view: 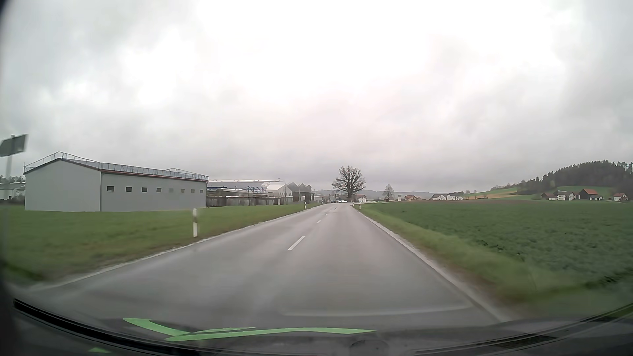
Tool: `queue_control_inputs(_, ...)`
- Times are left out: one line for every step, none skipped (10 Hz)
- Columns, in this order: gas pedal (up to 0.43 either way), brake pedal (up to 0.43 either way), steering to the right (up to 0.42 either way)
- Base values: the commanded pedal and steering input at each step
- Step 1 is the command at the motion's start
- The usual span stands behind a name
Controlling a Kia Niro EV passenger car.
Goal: Follow the waypoints while adhering to traffic rules and regulations
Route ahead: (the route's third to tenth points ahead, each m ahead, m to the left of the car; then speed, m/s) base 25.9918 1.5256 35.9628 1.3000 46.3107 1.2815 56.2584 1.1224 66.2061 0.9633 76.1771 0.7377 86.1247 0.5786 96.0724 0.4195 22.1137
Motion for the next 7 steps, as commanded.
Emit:
queue_control_inputs(0.098, 0.0, 0.001)
queue_control_inputs(0.087, 0.0, 0.001)
queue_control_inputs(0.087, 0.0, 0.001)
queue_control_inputs(0.098, 0.0, 0.001)
queue_control_inputs(0.11, 0.0, 0.001)
queue_control_inputs(0.13, 0.0, 0.001)
queue_control_inputs(0.138, 0.0, 0.001)
